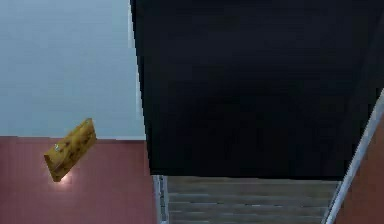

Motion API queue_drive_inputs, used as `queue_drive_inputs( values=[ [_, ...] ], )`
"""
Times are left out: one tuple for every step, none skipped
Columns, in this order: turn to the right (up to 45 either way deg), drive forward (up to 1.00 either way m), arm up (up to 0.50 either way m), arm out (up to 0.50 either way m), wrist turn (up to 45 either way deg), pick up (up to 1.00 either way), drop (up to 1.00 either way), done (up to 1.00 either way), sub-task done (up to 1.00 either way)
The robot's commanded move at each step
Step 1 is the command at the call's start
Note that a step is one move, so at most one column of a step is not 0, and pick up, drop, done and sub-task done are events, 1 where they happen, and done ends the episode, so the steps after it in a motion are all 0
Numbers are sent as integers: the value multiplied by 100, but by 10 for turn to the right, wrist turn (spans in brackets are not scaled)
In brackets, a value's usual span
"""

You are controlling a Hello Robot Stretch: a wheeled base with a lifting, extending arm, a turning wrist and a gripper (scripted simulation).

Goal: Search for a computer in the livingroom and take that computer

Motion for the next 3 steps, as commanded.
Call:
queue_drive_inputs(
  values=[
    [450,0,0,0,0,0,0,0,0],
    [120,0,0,0,0,0,0,0,0],
    [0,0,50,0,0,0,0,0,0]
  ],
)
